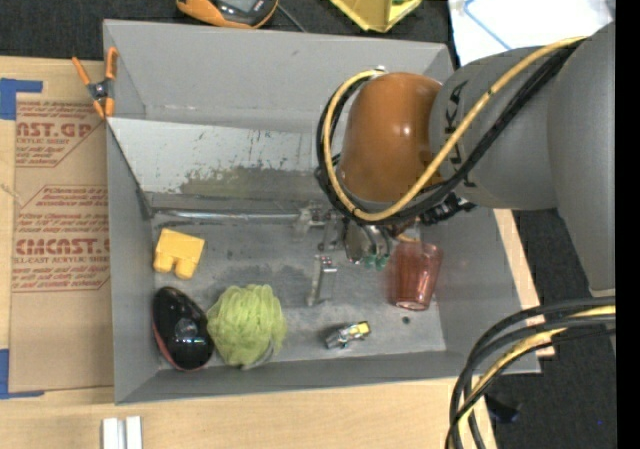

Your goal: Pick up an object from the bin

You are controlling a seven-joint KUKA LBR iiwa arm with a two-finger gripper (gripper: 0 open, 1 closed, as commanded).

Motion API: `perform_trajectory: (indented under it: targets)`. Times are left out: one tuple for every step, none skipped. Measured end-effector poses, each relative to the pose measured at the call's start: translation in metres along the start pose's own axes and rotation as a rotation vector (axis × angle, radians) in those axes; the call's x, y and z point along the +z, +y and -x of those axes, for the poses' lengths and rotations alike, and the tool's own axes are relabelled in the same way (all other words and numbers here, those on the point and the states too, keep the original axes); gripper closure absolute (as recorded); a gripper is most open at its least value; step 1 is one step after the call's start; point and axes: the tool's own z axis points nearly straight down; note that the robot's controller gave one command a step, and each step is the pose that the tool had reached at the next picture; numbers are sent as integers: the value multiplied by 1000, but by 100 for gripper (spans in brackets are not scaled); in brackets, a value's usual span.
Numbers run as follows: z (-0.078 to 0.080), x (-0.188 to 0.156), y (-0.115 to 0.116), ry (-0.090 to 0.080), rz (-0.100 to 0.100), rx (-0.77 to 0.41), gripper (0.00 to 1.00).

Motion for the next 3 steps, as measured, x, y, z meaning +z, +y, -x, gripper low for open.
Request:
perform_trajectory:
  targets:
    - [2, -4, 0, -7, 0, 1, 0]
    - [-30, 72, 90, -2, 0, -366, 0]
    - [-47, 25, 102, -7, -2, -273, 0]
